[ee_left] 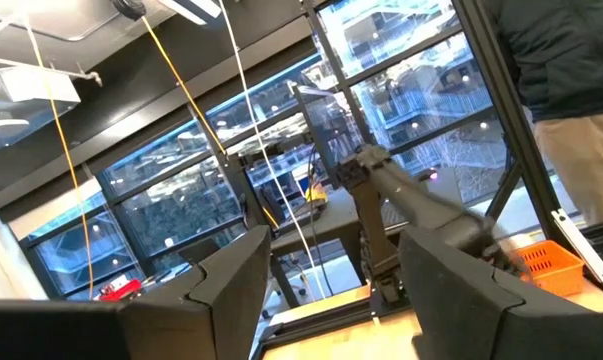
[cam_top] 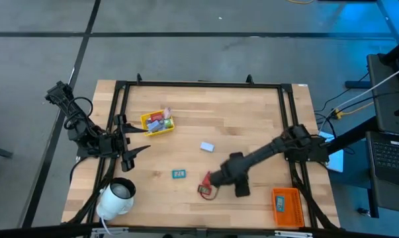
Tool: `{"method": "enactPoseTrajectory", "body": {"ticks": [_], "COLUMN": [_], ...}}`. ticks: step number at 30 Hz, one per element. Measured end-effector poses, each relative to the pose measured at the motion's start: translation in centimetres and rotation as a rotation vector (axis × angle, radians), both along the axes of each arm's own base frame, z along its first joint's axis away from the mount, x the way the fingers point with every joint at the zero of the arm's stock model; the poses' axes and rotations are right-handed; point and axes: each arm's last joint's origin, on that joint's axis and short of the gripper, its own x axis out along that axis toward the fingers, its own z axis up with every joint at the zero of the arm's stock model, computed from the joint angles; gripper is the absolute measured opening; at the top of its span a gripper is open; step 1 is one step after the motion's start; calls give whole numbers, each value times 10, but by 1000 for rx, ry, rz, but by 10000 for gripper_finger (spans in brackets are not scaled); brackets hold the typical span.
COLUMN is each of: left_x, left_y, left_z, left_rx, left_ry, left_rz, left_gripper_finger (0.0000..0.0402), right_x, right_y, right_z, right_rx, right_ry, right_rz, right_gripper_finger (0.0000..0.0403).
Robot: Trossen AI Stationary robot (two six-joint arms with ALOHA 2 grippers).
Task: Pick & Place Office items
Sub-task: Put the dark blue digital timer into the orange bin
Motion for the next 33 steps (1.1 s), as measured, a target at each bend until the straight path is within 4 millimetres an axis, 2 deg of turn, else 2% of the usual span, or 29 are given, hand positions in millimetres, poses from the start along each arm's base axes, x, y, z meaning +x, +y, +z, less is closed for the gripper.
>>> {"method": "enactPoseTrajectory", "body": {"ticks": [3,7,10,13,18,23,28,33], "left_x": [0,0,0,0,0,-1,-1,-1], "left_y": [0,-1,-1,-1,-1,-1,-1,-2], "left_z": [0,0,0,1,2,3,3,3], "left_rx": [1,6,9,5,3,0,-9,-19], "left_ry": [-3,-8,-11,-16,-29,-38,-41,-48], "left_rz": [-7,-25,-34,-35,-54,-67,-69,-93], "left_gripper_finger": [218,216,219,221,221,221,221,221], "right_x": [-15,-34,-57,-81,-119,-147,-171,-185], "right_y": [15,31,44,60,90,112,127,134], "right_z": [18,48,71,84,90,89,89,89], "right_rx": [-21,-50,-73,-97,-135,-168,-209,-246], "right_ry": [-4,-78,-107,-90,-23,-24,-42,-64], "right_rz": [-40,-161,-260,-343,-438,-501,-552,-632], "right_gripper_finger": [174,147,135,145,173,167,169,198]}}
